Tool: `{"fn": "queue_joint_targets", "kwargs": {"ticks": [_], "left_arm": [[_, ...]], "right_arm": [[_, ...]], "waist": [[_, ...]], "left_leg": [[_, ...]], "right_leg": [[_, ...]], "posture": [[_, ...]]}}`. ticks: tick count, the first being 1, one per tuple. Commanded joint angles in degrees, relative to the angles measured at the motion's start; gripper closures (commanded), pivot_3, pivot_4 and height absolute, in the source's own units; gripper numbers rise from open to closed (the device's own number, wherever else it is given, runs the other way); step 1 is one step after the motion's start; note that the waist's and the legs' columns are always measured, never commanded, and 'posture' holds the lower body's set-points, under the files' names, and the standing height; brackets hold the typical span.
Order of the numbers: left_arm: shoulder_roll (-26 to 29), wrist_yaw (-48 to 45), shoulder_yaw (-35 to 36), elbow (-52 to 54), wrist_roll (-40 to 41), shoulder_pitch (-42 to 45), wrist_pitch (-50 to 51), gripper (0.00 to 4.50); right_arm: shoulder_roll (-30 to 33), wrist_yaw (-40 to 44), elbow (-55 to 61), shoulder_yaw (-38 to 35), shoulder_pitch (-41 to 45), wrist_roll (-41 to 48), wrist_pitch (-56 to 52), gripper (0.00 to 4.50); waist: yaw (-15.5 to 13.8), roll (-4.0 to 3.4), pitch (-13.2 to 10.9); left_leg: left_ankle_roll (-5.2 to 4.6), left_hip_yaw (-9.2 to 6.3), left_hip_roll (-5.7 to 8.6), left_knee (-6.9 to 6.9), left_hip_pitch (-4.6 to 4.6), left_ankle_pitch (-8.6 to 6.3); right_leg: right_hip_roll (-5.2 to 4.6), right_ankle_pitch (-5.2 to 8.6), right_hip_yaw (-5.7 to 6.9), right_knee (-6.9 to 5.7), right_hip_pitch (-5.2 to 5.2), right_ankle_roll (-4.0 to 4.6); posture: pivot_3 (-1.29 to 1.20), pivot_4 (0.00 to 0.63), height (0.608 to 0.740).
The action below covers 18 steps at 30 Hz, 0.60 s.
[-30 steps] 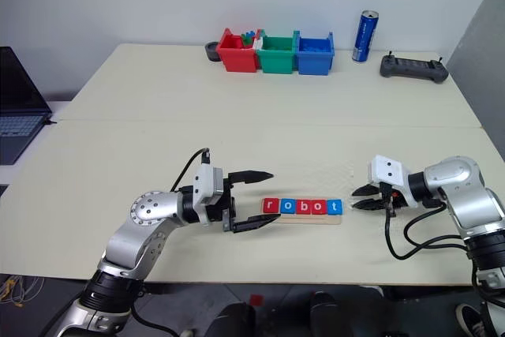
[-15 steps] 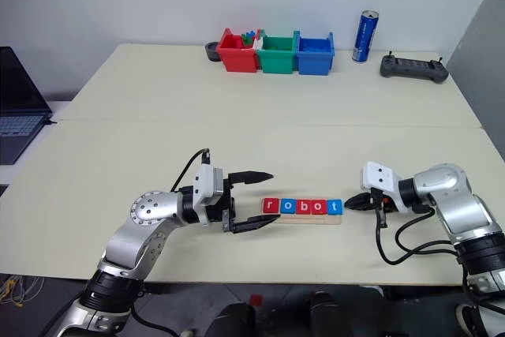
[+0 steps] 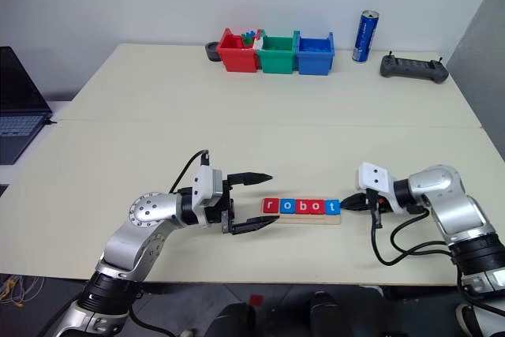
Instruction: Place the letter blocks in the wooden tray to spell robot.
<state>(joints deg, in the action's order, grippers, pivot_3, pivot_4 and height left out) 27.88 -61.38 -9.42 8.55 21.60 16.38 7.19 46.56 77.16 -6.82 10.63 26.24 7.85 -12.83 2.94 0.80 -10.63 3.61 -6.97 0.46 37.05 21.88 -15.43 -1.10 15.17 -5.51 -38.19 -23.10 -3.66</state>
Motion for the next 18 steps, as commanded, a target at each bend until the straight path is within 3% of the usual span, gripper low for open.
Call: {"fn": "queue_joint_targets", "kwargs": {"ticks": [1,18], "left_arm": [[0.3,0.2,1.0,2.0,0.6,0.1,-0.3,0.0],[0.3,0.2,1.0,2.0,0.6,0.3,-0.3,0.0]], "right_arm": [[-0.1,-0.1,2.6,-0.1,0.7,0.4,0.2,4.47],[0.1,0.3,2.4,-0.3,0.9,0.5,0.2,4.47]], "waist": [[0.0,0.0,0.0],[0.0,0.0,0.0]], "left_leg": [[0.0,0.0,0.0,0.0,0.0,0.0],[0.0,0.0,0.0,0.0,0.0,0.0]], "right_leg": [[0.0,0.0,0.0,0.0,0.0,0.0],[0.0,0.0,0.0,0.0,0.0,0.0]], "posture": [[0.0,0.15,0.74],[0.0,0.15,0.74]]}}
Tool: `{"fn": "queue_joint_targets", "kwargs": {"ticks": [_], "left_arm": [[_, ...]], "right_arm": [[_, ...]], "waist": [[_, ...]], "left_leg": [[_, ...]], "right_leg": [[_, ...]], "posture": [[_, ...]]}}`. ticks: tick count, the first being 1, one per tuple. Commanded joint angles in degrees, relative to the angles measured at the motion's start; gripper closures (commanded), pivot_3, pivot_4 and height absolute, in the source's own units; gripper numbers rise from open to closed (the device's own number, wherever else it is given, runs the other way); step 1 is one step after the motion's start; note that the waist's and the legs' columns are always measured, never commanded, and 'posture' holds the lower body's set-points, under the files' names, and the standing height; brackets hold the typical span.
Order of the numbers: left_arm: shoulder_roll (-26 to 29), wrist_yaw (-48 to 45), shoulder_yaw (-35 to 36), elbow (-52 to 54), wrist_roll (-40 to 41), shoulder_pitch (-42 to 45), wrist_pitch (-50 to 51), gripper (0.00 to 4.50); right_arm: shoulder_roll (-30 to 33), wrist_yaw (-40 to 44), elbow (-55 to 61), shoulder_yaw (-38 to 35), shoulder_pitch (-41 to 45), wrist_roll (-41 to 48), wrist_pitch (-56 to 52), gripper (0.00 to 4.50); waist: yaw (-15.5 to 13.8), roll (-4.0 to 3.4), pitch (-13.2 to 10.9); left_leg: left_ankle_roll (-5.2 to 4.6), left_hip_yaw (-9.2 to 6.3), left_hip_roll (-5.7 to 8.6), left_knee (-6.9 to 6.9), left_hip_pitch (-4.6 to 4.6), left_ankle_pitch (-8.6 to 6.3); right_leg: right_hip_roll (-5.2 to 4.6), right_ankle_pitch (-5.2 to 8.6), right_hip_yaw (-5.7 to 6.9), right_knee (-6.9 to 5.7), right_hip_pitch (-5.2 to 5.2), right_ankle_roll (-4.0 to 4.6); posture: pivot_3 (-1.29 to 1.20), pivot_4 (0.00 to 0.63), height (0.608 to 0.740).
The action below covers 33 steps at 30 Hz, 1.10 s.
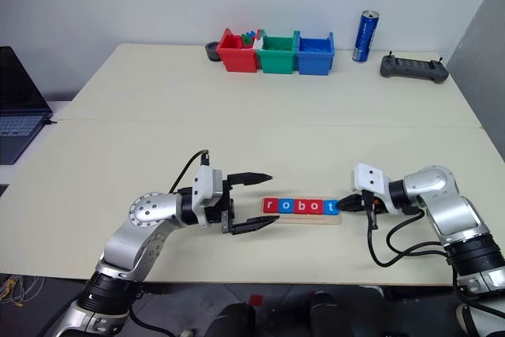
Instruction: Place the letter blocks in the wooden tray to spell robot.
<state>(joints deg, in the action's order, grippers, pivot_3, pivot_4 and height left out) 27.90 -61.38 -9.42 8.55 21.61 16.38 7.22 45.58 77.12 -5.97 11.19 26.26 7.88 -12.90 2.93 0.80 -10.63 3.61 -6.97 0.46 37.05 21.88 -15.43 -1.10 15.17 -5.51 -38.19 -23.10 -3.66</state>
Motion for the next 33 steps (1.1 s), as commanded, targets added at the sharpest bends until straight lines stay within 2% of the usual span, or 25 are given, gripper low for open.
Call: {"fn": "queue_joint_targets", "kwargs": {"ticks": [1,11,33], "left_arm": [[0.3,0.2,1.0,2.0,0.6,0.2,-0.3,0.0],[0.1,0.4,0.9,1.9,0.6,0.2,-0.3,0.0],[0.8,1.1,1.4,2.4,0.7,-0.1,0.1,0.0]], "right_arm": [[1.4,0.5,1.5,-1.2,0.9,0.6,0.3,4.47],[3.6,0.8,1.3,-2.3,-0.1,1.5,-0.4,4.47],[-0.6,-0.1,0.6,0.3,1.5,0.3,-0.1,4.47]], "waist": [[0.0,0.0,0.0],[0.0,0.0,0.0],[0.0,0.0,0.0]], "left_leg": [[0.0,0.0,0.0,0.0,0.0,0.0],[0.0,0.0,0.0,0.0,0.0,0.0],[0.0,0.0,0.0,0.0,0.0,0.0]], "right_leg": [[0.0,0.0,0.01,0.0,0.0,0.0],[0.0,0.0,0.0,0.0,0.0,0.0],[0.0,0.0,0.0,0.0,0.0,0.0]], "posture": [[0.0,0.15,0.74],[0.0,0.15,0.74],[0.0,0.15,0.74]]}}
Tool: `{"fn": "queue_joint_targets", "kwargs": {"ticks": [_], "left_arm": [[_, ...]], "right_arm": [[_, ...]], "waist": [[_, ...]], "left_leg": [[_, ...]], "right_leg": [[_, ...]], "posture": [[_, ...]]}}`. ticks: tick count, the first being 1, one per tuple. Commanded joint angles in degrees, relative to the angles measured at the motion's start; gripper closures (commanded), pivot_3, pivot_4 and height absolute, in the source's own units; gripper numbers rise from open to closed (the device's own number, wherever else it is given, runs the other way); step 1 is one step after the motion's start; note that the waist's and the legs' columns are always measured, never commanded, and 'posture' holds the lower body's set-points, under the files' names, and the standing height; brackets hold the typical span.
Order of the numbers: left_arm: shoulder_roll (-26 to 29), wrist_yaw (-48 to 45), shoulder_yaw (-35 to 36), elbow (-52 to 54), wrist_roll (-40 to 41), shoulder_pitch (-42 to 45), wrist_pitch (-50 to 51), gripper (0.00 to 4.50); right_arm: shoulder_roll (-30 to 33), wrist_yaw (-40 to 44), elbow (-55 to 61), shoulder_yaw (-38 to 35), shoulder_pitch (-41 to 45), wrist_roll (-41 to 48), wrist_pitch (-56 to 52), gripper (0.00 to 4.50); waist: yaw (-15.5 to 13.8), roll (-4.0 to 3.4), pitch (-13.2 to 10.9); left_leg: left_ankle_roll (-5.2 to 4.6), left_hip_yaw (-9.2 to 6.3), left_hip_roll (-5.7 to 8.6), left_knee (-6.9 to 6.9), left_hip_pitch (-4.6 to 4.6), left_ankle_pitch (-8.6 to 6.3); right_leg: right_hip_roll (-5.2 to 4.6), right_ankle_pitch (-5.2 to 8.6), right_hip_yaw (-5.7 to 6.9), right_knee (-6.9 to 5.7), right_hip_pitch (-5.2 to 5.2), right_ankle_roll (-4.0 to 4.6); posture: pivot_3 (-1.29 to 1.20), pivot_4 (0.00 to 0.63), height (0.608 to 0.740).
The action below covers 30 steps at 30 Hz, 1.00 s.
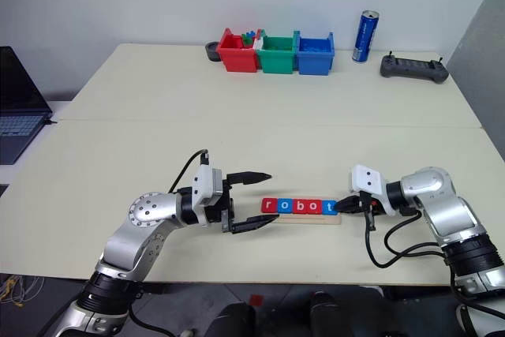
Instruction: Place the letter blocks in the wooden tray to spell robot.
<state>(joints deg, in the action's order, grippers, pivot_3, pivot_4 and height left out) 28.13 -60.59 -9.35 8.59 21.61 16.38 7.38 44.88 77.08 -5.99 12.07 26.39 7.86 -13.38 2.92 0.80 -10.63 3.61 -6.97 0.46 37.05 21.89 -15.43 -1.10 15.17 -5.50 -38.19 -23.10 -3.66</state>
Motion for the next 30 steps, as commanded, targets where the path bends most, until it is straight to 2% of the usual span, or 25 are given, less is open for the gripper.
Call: {"fn": "queue_joint_targets", "kwargs": {"ticks": [1,9,13,15,23,24,30], "left_arm": [[0.6,0.3,1.3,2.4,0.7,-0.2,0.0,0.0],[1.2,0.7,1.1,3.0,0.5,-0.6,0.9,0.0],[2.2,1.3,0.6,2.9,-1.0,-0.9,1.7,0.0],[2.7,1.3,0.2,2.6,-1.8,-1.1,1.7,0.0],[3.8,0.9,0.2,2.0,-3.7,-1.9,1.1,0.0],[3.9,0.8,0.2,2.0,-3.9,-2.0,1.1,0.0],[4.3,0.4,0.2,2.0,-4.3,-2.7,0.8,0.0]], "right_arm": [[0.1,-0.1,0.7,-0.6,1.5,0.4,0.4,4.47],[2.8,1.9,4.4,-2.7,1.0,3.2,-3.4,4.47],[4.5,2.4,8.6,-4.7,-0.5,7.1,-8.3,3.59],[5.3,2.1,10.1,-5.5,-1.5,8.3,-10.0,2.78],[6.0,-0.3,14.1,-7.6,-5.2,11.1,-13.1,0.14],[5.9,-0.9,14.6,-7.9,-5.6,11.1,-13.3,0.03],[5.7,-3.1,15.2,-8.0,-6.8,10.6,-13.2,0.03]], "waist": [[0.0,0.0,0.0],[0.0,0.0,0.0],[0.0,0.0,0.0],[0.0,0.0,0.0],[0.0,0.0,0.0],[0.0,0.0,0.0],[-0.1,0.0,0.0]], "left_leg": [[0.0,0.0,0.0,0.0,0.0,0.0],[0.0,-0.01,0.0,0.0,0.0,0.0],[0.0,-0.02,-0.01,0.0,0.0,0.0],[0.0,-0.02,-0.01,0.0,0.0,0.0],[0.0,-0.01,-0.01,-0.01,0.0,0.0],[0.0,-0.01,-0.01,-0.01,0.0,0.0],[0.0,-0.02,-0.01,0.0,0.01,0.0]], "right_leg": [[0.0,0.0,0.0,0.0,0.0,0.0],[0.0,0.0,0.0,0.0,0.0,0.0],[0.0,0.0,0.01,-0.01,0.0,0.0],[0.0,0.0,0.02,0.0,0.0,0.0],[0.01,0.0,0.02,0.0,0.0,0.0],[0.01,0.0,0.02,0.0,0.0,0.0],[0.01,0.0,0.02,0.0,0.0,0.0]], "posture": [[0.0,0.15,0.74],[0.0,0.15,0.74],[0.0,0.15,0.74],[0.0,0.15,0.74],[0.0,0.15,0.74],[0.0,0.15,0.74],[0.0,0.15,0.74]]}}
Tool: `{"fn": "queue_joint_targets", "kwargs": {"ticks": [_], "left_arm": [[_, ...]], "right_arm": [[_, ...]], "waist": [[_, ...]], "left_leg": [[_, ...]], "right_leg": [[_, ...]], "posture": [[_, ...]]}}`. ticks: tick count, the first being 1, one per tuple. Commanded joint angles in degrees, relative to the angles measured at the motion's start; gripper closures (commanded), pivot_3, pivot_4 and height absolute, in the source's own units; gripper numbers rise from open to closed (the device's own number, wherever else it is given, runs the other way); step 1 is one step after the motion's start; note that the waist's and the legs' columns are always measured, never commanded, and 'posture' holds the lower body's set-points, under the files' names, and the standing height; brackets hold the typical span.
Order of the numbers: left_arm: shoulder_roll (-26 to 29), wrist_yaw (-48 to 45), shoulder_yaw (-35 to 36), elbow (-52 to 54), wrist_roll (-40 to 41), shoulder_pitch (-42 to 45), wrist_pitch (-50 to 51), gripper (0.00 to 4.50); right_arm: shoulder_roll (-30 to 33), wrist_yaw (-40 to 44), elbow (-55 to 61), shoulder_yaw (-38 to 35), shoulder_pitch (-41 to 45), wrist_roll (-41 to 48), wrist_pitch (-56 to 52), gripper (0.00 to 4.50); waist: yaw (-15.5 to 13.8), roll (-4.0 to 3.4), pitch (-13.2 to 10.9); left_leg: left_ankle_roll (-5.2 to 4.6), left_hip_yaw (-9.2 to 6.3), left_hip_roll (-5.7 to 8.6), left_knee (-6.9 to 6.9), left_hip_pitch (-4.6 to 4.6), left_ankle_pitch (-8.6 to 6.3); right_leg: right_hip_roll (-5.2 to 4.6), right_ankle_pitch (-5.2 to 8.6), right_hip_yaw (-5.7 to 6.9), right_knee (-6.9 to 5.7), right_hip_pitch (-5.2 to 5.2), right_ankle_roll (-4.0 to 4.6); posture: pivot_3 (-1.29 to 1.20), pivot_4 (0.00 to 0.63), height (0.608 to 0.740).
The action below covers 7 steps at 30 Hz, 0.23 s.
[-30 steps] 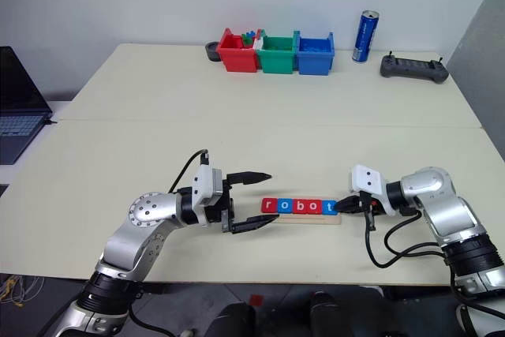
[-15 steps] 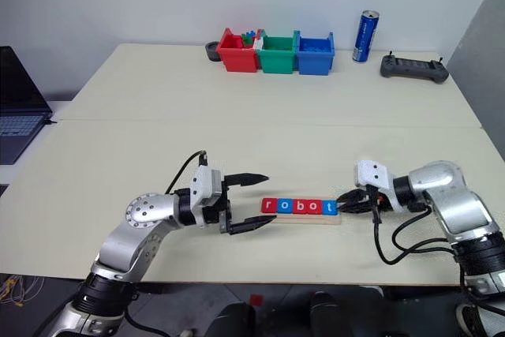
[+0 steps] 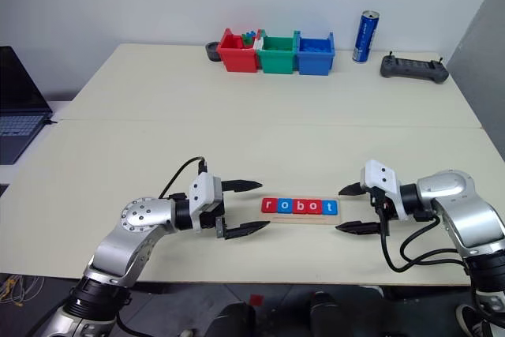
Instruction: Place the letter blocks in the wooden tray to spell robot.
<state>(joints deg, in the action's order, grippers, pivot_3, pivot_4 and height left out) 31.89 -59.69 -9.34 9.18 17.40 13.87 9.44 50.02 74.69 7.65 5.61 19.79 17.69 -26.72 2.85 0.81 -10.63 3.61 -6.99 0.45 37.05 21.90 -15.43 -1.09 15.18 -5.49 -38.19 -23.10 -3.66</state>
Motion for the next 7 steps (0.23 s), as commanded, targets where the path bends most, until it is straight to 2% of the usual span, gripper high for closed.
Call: {"fn": "queue_joint_targets", "kwargs": {"ticks": [1,7], "left_arm": [[0.6,-0.4,0.1,1.3,-0.3,-0.2,-1.3,0.0],[0.7,-0.3,0.1,1.0,-1.3,-0.2,-2.2,0.0]], "right_arm": [[0.7,-0.8,1.6,-1.5,-0.3,0.8,0.2,0.03],[0.5,-1.3,1.4,-1.1,0.1,0.9,0.4,0.03]], "waist": [[0.0,0.0,0.0],[0.0,0.0,0.0]], "left_leg": [[0.0,0.01,0.0,0.0,0.0,0.0],[0.0,0.01,0.0,0.0,0.0,0.0]], "right_leg": [[0.0,0.0,0.0,0.0,0.0,0.0],[0.0,0.0,-0.01,0.0,0.0,0.0]], "posture": [[0.0,0.15,0.74],[0.0,0.15,0.74]]}}
